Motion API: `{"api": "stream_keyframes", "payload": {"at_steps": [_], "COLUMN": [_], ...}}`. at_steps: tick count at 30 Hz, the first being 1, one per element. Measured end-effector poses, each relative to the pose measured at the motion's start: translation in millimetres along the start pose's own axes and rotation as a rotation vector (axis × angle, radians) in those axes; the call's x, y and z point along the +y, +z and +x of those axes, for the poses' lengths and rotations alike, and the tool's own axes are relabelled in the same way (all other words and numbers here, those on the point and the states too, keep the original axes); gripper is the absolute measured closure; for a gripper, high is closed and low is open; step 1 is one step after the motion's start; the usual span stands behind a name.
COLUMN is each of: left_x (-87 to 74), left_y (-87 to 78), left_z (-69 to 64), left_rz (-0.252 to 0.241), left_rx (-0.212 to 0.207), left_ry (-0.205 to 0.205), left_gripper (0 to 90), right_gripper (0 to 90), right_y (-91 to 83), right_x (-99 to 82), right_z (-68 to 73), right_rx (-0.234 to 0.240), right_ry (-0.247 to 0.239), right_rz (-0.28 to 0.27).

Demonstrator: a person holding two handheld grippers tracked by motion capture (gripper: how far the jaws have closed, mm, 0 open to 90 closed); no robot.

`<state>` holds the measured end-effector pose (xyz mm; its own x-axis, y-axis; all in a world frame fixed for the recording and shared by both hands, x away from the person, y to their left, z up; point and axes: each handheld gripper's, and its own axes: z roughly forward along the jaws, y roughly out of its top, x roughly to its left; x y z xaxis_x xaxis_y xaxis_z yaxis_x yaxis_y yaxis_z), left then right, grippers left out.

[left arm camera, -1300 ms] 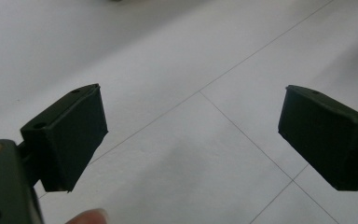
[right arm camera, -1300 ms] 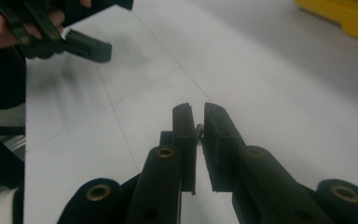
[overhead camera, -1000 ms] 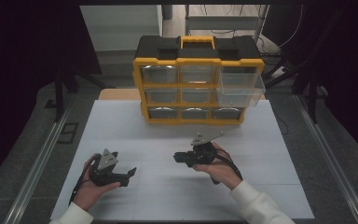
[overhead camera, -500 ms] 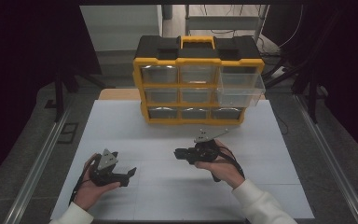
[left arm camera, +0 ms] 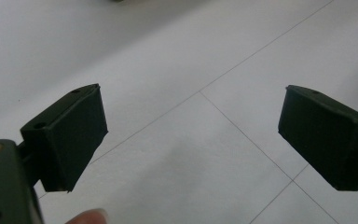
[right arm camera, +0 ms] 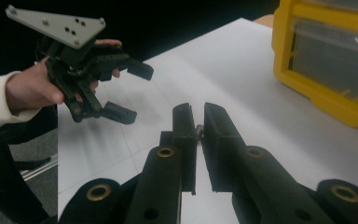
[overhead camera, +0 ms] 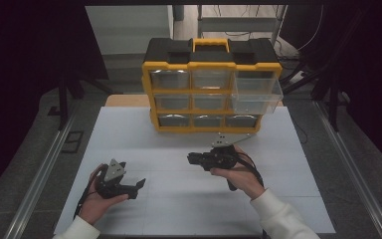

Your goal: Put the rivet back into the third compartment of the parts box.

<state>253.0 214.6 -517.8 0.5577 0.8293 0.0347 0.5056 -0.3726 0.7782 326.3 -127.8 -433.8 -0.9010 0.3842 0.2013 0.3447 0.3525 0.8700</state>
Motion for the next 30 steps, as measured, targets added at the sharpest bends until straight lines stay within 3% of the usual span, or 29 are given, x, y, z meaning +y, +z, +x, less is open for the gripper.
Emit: {"api": "stream_keyframes", "payload": {"at_steps": [30], "left_x": [0.2], "left_y": [0.1], "left_z": [0.0], "left_rz": [-0.002], "left_rx": [-0.002], "left_ry": [-0.004], "left_gripper": [8.1], "right_gripper": [83.5], "right_y": [-29.5], "right_x": [33.1], "right_z": [7.2], "right_rx": [-0.003], "right_ry": [-0.034], "right_rz": [-0.116]}}
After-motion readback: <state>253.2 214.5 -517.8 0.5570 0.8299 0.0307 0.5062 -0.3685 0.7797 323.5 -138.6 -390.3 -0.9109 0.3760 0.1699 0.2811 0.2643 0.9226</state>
